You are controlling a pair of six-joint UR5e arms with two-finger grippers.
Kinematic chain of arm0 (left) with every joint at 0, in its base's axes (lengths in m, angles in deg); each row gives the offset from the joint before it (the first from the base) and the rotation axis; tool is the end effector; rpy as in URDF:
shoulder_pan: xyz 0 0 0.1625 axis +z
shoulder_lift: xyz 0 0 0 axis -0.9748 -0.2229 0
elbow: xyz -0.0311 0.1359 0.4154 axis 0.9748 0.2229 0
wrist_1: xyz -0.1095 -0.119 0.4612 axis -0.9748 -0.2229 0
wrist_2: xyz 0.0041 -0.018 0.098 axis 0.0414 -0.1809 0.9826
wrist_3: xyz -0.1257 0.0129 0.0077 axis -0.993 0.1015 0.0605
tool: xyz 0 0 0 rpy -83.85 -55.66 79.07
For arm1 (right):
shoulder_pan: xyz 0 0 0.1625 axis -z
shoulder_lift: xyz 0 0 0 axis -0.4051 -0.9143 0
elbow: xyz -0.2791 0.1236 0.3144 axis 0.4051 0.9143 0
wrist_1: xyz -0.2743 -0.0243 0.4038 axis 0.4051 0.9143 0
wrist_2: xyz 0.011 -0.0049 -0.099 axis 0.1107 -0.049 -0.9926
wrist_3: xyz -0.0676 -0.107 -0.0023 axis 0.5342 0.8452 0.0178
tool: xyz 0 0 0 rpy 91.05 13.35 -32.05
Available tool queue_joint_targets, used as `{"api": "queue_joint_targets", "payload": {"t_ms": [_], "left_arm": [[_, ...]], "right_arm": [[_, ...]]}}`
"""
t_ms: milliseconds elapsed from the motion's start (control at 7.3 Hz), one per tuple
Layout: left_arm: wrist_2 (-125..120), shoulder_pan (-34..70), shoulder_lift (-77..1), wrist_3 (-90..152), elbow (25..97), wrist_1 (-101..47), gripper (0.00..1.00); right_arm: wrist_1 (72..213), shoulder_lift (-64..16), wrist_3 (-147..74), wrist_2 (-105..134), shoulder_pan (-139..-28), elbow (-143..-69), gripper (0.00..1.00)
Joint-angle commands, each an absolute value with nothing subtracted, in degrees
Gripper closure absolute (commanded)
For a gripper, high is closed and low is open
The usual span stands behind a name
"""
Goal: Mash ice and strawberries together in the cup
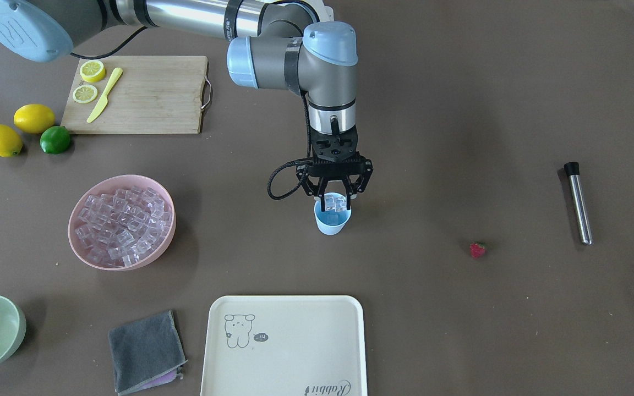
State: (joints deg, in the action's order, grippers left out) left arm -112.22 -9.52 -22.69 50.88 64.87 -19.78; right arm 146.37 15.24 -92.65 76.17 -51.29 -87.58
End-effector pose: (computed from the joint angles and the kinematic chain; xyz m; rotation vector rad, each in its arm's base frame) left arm -0.0129 -0.6309 0.5648 0.4803 0.6998 0.3163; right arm -0.7128 -0.5330 0.0561 0.4373 -0.8287 0.2022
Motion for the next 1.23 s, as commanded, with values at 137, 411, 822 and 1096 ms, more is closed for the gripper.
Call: {"api": "queue_joint_targets", "payload": {"t_ms": [137,411,822,1096], "left_arm": [[-112.20,-9.54,-22.85,50.70,64.97,-19.79,0.03],[-112.20,-9.45,-22.94,50.70,64.79,-19.79,0.03],[-112.20,-9.45,-22.94,50.70,65.05,-19.79,0.03],[-112.20,-9.45,-22.85,50.61,65.23,-19.79,0.03]], "right_arm": [[144.36,15.09,-92.47,76.00,-51.32,-86.28,0.36],[144.26,15.08,-92.82,74.42,-50.79,-85.92,0.03],[150.28,14.82,-90.29,85.08,-57.34,-91.43,0.10],[158.66,3.22,-75.85,93.12,-64.82,-107.01,0.10]]}}
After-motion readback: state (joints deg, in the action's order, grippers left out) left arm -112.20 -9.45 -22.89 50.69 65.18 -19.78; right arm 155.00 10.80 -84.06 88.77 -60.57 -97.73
